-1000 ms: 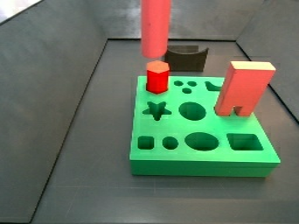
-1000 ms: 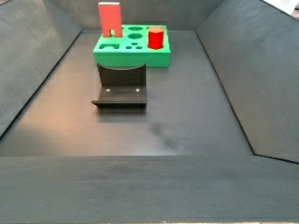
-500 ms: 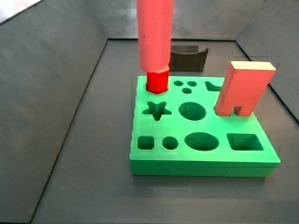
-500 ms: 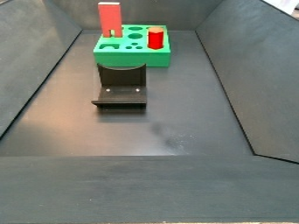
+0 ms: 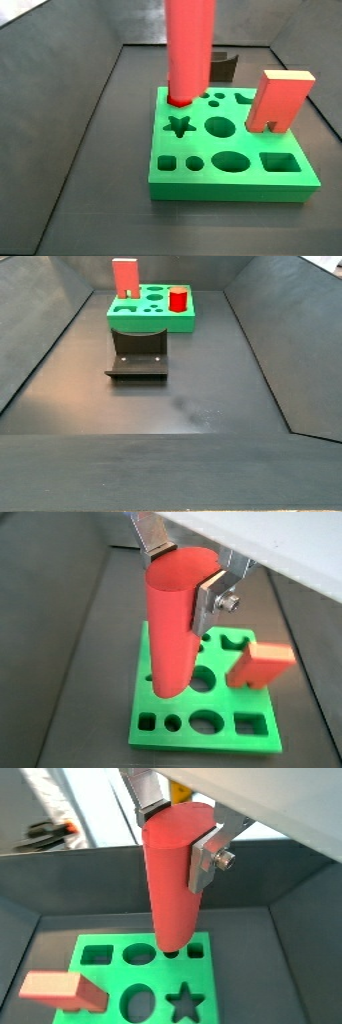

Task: Pick up the oval object. Move up. Place the oval object on the fixture. Regrasp the oval object. Move to above the board. Insert the oval object.
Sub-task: Insert the oval object.

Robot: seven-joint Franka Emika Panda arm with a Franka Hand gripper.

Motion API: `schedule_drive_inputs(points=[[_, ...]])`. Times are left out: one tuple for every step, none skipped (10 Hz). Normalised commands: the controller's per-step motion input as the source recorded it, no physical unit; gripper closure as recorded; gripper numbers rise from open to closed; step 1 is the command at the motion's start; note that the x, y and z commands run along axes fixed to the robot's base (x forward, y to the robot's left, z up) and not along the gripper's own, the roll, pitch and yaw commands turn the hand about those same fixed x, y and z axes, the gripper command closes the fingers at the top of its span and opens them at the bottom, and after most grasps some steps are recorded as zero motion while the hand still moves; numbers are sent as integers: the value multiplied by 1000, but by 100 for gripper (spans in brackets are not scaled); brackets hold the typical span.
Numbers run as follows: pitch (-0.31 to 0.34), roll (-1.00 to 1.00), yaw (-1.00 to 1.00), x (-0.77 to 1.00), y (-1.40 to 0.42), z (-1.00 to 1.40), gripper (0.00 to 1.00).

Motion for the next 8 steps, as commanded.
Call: schedule_drive_inputs(points=[[-90, 129, -780, 211, -120, -449, 100], [-67, 113, -734, 260, -146, -337, 100], [-66, 113, -734, 263, -146, -334, 100], [-59, 106, -734, 254, -149, -280, 100], [-90, 84, -794, 186, -126, -263, 100], [-79, 67, -909, 77, -54, -231, 100], [-67, 86, -877, 117, -49, -249, 100], [-69, 94, -854, 146, -40, -251, 100]])
